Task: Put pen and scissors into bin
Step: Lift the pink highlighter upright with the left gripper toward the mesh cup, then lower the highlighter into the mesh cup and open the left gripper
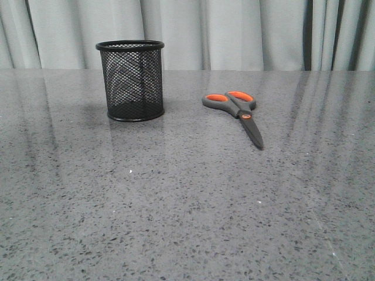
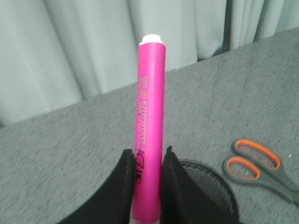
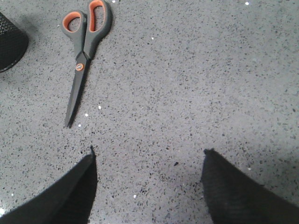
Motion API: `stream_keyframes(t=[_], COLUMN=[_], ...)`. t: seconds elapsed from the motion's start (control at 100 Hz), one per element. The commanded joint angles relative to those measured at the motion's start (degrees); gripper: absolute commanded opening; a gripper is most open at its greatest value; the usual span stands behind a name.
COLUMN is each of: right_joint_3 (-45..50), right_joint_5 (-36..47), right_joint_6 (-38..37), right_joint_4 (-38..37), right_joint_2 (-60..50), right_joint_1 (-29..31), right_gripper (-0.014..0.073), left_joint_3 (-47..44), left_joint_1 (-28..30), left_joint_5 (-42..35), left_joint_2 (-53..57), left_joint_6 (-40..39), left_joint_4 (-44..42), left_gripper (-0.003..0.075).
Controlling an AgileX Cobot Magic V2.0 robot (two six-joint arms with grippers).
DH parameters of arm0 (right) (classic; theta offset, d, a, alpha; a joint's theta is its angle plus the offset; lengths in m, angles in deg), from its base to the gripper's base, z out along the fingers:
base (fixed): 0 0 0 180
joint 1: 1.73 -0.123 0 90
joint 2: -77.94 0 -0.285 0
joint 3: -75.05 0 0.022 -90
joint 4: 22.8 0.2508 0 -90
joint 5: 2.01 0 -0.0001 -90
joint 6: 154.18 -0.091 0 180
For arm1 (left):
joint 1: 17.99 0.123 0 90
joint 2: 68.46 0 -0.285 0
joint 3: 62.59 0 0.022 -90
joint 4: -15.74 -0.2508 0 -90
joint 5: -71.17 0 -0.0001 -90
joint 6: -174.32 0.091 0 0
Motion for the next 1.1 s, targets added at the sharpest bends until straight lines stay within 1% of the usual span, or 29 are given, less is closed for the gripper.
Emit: stream_keyframes(t=[0.0, 0.14, 0.49, 0.74, 1.01, 1.05, 1.09], right_joint_3=[-2.1, -2.1, -2.1, -2.1, -2.1, -2.1, -2.1], right_joint_5=[2.7, 2.7, 2.7, 2.7, 2.7, 2.7, 2.7], right_joint_6=[0.3, 0.3, 0.3, 0.3, 0.3, 0.3, 0.3], right_joint_4=[0.7, 0.7, 0.7, 0.7, 0.7, 0.7, 0.7], right_joint_2=[0.2, 0.2, 0.2, 0.2, 0.2, 0.2, 0.2], right_joint_1=[0.3, 0.3, 0.3, 0.3, 0.3, 0.3, 0.3], right_gripper=[0.0433, 0.0433, 0.0433, 0.0433, 0.0433, 0.0433, 0.0433], left_joint_3=[1.5, 1.5, 1.5, 1.5, 1.5, 1.5, 1.5], left_joint_1=[-2.8, -5.1, -5.6, -5.6, -5.6, -5.6, -5.6], left_joint_5=[-8.5, -12.4, -14.4, -14.9, -13.2, -12.8, -12.3], left_joint_2=[-0.4, -4.4, -10.6, -11.8, -11.7, -11.7, -11.7], left_joint_6=[0.1, 0.1, -0.2, -0.2, -0.2, -0.2, -0.2], left_joint_4=[1.0, 1.0, 1.2, 1.2, 1.2, 1.2, 1.2], left_gripper=[-0.0022, -0.0022, -0.0022, -0.0021, -0.0018, -0.0006, 0.0025])
